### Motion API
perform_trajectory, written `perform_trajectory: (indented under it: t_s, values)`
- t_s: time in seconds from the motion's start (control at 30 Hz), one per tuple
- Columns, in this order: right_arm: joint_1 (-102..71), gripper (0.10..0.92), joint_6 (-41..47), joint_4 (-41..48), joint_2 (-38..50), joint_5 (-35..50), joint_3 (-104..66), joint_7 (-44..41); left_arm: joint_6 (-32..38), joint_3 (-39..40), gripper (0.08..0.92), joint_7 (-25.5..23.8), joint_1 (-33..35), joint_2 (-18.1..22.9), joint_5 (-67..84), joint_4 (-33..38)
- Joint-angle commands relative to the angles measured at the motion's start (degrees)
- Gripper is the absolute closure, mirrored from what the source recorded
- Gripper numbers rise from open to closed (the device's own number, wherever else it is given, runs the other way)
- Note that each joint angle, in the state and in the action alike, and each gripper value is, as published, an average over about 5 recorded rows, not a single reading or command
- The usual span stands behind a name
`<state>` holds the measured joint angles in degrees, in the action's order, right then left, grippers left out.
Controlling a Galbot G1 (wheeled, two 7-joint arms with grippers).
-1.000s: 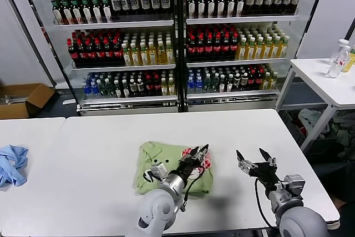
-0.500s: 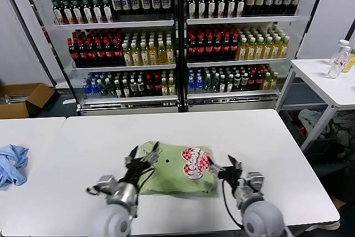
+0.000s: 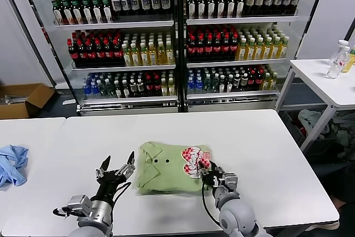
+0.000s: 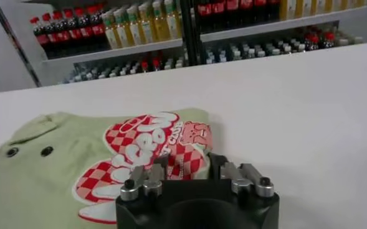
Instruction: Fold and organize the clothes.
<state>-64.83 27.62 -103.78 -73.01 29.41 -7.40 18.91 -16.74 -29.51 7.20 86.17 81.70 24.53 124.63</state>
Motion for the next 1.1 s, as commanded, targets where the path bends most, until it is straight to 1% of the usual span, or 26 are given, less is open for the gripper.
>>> perform_trajectory:
  t_s: [0.03, 0.17, 0.3, 0.37, 0.43, 0.53, 0.77, 0.93, 1.1]
  values:
    - [2.88, 0.613, -1.11, 4.45, 1.41, -4.27, -0.33, -1.71, 0.63, -1.94, 0.177, 0.09, 3.34, -1.17, -1.23, 2.61]
    - [3.69, 0.734, -3.55, 5.28, 5.35, -8.92, -3.11, -6.46, 0.57, -1.81, 0.177, -0.06, 3.50, -1.54, -1.40, 2.86]
    - [1.92, 0.847, -5.62, 2.71, 8.51, -11.53, -5.73, -10.33, 0.71, -1.25, 0.177, -0.33, 3.90, -1.65, -2.99, 3.53]
    - [-0.02, 0.892, -7.91, 0.77, 9.18, -13.05, -6.51, -10.75, 0.87, -0.80, 0.177, -0.45, 4.14, -1.44, -4.20, 3.78]
    - [-2.14, 0.904, -10.75, -1.04, 9.30, -14.56, -7.10, -10.14, 1.07, -0.33, 0.177, -0.54, 4.43, -1.07, -5.10, 3.97]
    - [-4.73, 0.856, -13.69, -3.35, 8.91, -15.61, -8.17, -8.83, 1.37, 0.20, 0.177, -0.67, 5.15, -0.49, -6.21, 4.40]
    - [-11.56, 0.651, -18.88, -10.05, 9.62, -16.83, -12.90, -7.98, 1.83, 1.26, 0.177, -1.50, 7.44, 0.87, -8.16, 6.64]
    - [-18.97, 0.521, -21.96, -16.44, 10.11, -15.55, -18.78, -9.19, 2.33, 2.40, 0.177, -2.53, 8.67, 2.12, -9.96, 8.13]
    - [-25.84, 0.382, -23.49, -20.92, 10.13, -14.03, -23.25, -10.11, 2.77, 2.53, 0.177, -2.93, 9.54, 2.86, -10.82, 8.82]
